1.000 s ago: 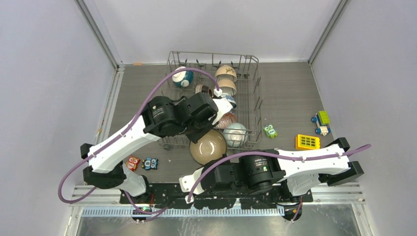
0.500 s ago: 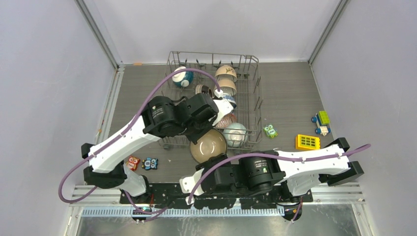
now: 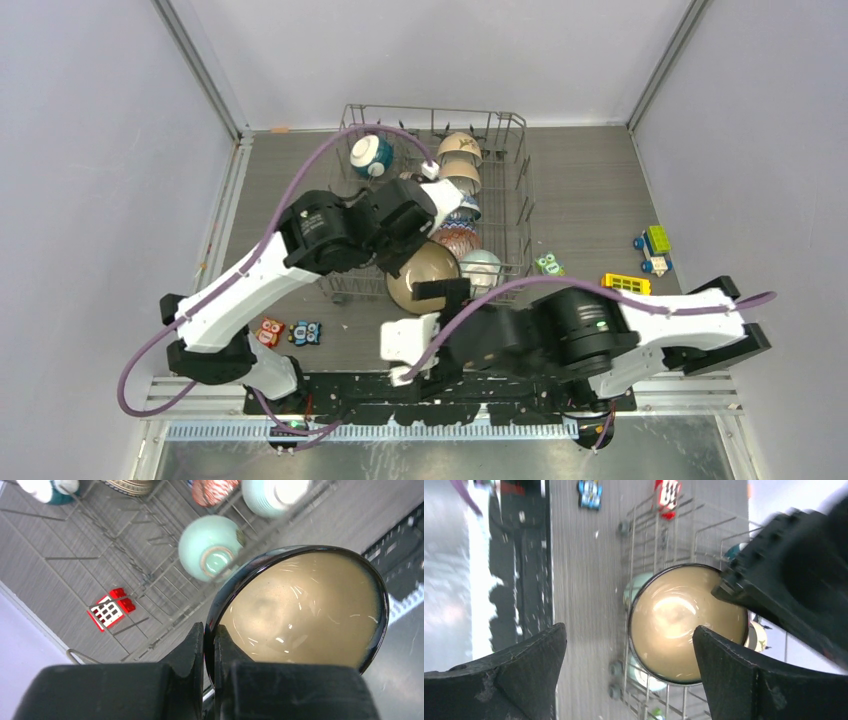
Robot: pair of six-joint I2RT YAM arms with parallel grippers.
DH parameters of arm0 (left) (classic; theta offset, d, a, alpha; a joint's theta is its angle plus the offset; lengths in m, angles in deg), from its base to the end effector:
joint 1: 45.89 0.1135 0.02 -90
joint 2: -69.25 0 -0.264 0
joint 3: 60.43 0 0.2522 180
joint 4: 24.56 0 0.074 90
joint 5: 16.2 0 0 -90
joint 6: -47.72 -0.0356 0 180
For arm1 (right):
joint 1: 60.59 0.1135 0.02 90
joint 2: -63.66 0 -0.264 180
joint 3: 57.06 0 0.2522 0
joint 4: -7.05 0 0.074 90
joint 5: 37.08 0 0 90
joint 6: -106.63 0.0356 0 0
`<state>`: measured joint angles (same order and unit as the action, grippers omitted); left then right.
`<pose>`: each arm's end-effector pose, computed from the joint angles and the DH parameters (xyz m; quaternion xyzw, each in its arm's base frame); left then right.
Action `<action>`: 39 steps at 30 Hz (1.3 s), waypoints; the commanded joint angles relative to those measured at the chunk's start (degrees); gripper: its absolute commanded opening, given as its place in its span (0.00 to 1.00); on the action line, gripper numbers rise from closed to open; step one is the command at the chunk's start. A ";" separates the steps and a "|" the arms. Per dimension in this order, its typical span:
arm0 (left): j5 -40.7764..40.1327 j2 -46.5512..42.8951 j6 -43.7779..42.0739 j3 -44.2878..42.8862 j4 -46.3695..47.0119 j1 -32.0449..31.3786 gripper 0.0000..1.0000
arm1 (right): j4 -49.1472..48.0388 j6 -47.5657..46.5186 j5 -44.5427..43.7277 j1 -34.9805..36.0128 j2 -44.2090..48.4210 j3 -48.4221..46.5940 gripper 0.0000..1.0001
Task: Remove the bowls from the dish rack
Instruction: Place the bowl at the center of the board.
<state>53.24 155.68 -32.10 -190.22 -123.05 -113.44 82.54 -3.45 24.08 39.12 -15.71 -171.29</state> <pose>0.1064 -0.2247 0.4621 0.4037 0.8492 -0.0524 0.3364 -0.0266 0.2573 0.4486 -0.7091 0.5314 0.0852 0.4556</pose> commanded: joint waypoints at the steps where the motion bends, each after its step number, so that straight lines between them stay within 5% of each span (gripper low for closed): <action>1: -4.74 -6.79 4.04 -0.89 11.55 6.30 0.00 | -17.89 6.44 -2.27 0.36 11.08 2.34 1.00; 8: -9.07 -12.64 9.62 2.35 21.62 16.92 0.00 | -47.75 10.55 -10.01 0.23 26.01 18.77 1.00; 12: -14.42 -13.61 11.13 2.29 24.41 20.73 0.00 | -52.45 11.56 -22.26 -0.29 28.45 21.71 1.00; 16: -13.26 -12.72 13.93 1.44 24.81 27.45 0.00 | -50.36 15.84 -29.56 -2.60 29.67 21.87 1.00; 21: -8.39 -11.85 20.43 2.04 25.64 35.24 0.00 | -40.29 28.57 -27.67 -12.97 30.12 18.50 1.00; 27: -1.59 -11.14 26.47 2.87 25.74 46.34 0.00 | -24.59 39.99 -14.92 -26.05 22.54 9.00 1.00; 34: -2.61 -10.88 27.91 3.80 26.65 53.71 0.00 | -21.92 45.19 -10.87 -35.75 21.24 5.66 1.00; 39: 2.46 -11.26 32.76 10.18 31.81 63.72 0.00 | -18.14 53.28 -0.34 -47.62 19.91 7.22 1.00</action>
<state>52.36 145.76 -5.68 -183.21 -102.35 -56.46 61.27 41.25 15.23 -1.76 4.35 -163.99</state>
